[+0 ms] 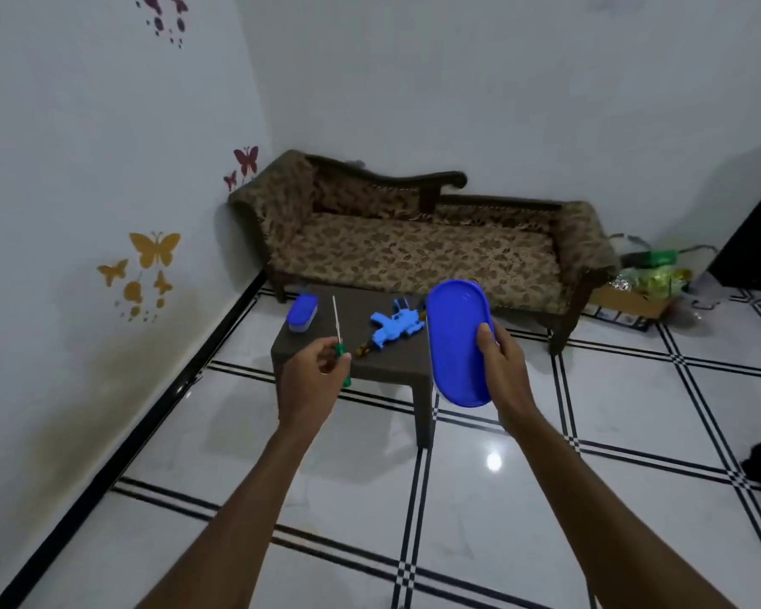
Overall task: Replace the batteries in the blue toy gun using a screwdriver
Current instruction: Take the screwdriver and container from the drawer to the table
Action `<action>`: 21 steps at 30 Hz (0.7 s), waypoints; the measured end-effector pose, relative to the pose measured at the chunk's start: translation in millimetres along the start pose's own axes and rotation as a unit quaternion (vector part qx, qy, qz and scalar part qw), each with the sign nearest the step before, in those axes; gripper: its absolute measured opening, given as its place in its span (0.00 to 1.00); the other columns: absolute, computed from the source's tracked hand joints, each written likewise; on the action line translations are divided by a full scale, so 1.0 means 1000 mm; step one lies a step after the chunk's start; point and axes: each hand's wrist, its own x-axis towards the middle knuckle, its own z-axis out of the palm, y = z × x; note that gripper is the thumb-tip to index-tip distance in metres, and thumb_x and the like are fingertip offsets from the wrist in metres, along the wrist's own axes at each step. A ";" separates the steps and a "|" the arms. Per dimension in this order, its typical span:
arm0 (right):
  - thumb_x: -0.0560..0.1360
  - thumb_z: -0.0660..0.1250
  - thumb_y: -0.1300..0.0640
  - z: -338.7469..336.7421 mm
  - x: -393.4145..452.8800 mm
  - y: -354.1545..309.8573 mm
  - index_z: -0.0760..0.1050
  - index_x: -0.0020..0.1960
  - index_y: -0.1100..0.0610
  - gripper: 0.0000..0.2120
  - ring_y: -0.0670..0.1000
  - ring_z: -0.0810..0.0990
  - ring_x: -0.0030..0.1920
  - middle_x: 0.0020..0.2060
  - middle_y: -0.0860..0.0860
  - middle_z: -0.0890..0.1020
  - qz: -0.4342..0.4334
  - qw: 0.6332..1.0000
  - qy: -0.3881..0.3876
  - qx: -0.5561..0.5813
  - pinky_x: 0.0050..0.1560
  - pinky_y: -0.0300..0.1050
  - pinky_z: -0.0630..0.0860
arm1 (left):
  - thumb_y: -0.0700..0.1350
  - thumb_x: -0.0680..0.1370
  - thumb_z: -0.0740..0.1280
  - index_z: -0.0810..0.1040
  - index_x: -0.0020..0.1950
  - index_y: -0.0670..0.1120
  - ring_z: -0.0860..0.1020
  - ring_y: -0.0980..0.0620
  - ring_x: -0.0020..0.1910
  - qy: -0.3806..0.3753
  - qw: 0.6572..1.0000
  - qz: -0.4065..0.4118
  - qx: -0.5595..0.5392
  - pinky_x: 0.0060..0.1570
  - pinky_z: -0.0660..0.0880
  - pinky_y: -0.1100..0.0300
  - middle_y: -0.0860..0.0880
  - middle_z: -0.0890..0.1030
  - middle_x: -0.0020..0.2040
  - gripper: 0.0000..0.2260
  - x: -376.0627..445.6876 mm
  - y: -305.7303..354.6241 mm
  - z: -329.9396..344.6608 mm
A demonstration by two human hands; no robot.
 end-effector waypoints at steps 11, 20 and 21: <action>0.81 0.57 0.40 0.023 0.216 0.038 0.74 0.67 0.47 0.19 0.53 0.82 0.52 0.56 0.50 0.82 0.057 0.998 -0.035 -0.012 0.42 0.45 0.79 | 0.44 0.75 0.72 0.81 0.57 0.45 0.81 0.55 0.44 -0.007 0.997 -0.063 0.046 0.44 0.77 0.64 0.52 0.82 0.44 0.11 0.171 -0.009 0.111; 0.82 0.56 0.42 0.059 0.384 0.073 0.67 0.72 0.45 0.20 0.51 0.78 0.58 0.64 0.48 0.77 0.073 0.986 -0.133 -0.067 0.55 0.52 0.78 | 0.44 0.75 0.72 0.81 0.58 0.44 0.81 0.54 0.43 0.061 0.978 -0.178 0.085 0.41 0.71 0.70 0.47 0.84 0.47 0.13 0.262 -0.031 0.191; 0.82 0.56 0.42 0.065 0.398 0.076 0.66 0.73 0.45 0.21 0.52 0.78 0.59 0.64 0.48 0.76 0.081 0.984 -0.140 -0.078 0.57 0.55 0.78 | 0.44 0.75 0.72 0.81 0.59 0.44 0.81 0.54 0.43 0.065 0.976 -0.190 0.085 0.40 0.70 0.72 0.47 0.84 0.48 0.13 0.270 -0.034 0.198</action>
